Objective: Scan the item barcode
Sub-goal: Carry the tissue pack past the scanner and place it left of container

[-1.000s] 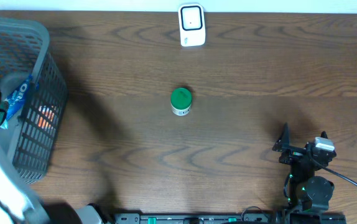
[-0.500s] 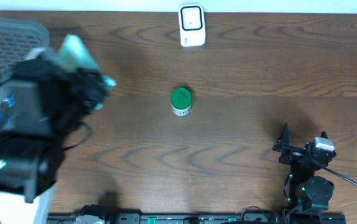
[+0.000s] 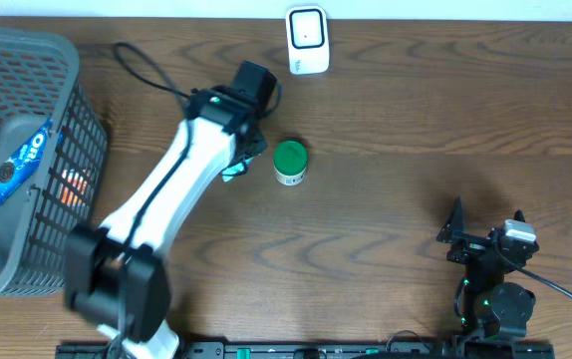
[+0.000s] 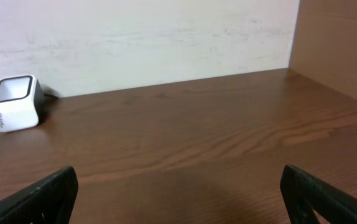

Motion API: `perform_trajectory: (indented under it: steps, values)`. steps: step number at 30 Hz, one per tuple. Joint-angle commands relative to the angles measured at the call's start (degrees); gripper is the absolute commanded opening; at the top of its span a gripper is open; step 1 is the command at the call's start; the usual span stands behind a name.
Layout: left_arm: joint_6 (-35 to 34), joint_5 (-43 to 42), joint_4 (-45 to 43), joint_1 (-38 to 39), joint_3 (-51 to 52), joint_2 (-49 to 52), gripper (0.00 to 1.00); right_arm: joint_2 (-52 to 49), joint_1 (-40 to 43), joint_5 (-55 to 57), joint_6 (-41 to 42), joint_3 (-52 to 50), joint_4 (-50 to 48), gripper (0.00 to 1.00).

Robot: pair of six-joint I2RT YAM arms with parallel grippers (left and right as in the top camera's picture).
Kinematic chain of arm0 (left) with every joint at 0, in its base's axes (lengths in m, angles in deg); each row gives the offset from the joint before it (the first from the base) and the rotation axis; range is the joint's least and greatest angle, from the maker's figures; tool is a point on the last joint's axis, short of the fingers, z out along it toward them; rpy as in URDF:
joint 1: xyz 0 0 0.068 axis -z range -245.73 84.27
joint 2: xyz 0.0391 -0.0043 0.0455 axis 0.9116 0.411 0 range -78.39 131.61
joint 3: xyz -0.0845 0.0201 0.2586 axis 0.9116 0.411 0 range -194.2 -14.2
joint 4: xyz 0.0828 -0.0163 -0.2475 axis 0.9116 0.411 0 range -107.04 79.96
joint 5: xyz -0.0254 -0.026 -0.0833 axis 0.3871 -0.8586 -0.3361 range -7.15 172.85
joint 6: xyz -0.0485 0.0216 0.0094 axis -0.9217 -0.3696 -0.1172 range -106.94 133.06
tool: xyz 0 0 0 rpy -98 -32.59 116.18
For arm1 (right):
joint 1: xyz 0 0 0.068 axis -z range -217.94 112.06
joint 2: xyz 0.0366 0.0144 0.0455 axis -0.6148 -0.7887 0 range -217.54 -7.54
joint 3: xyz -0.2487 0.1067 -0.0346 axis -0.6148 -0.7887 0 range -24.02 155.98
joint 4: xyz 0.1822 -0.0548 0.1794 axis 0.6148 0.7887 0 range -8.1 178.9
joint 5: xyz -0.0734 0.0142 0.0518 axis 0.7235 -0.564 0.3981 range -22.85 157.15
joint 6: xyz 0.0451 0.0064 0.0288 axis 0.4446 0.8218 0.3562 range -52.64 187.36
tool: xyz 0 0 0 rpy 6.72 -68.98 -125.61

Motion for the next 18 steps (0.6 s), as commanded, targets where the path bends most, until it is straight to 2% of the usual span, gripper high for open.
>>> perform_trajectory:
  steps: [1,10,12,13,14,15,18]
  values:
    - [-0.9,1.9,-1.7,0.1,0.1,6.7,0.48,0.3,0.4,-0.3,0.3,0.0,0.2,0.99]
    - [-2.2,1.8,-4.4,0.1,0.1,13.0,0.48,0.3,0.4,-0.3,0.3,0.0,0.2,0.99]
    - [-2.2,1.8,-4.3,0.1,0.1,13.0,0.64,0.3,0.4,-0.3,0.3,0.0,0.2,0.99]
    - [-2.2,1.8,-4.3,0.1,0.1,12.9,0.68,0.3,0.4,-0.3,0.3,0.0,0.2,0.99]
    - [-2.1,1.8,-4.0,-0.2,0.1,12.1,0.83,0.3,0.4,-0.3,0.3,0.0,0.2,0.99]
    - [-1.9,1.8,-3.7,-0.4,0.0,11.3,0.90,0.3,0.4,-0.3,0.3,0.0,0.2,0.99]
    - [1.0,1.9,-1.4,-1.5,-2.1,7.0,0.98,0.3,0.4,-0.3,0.3,0.0,0.2,0.99]
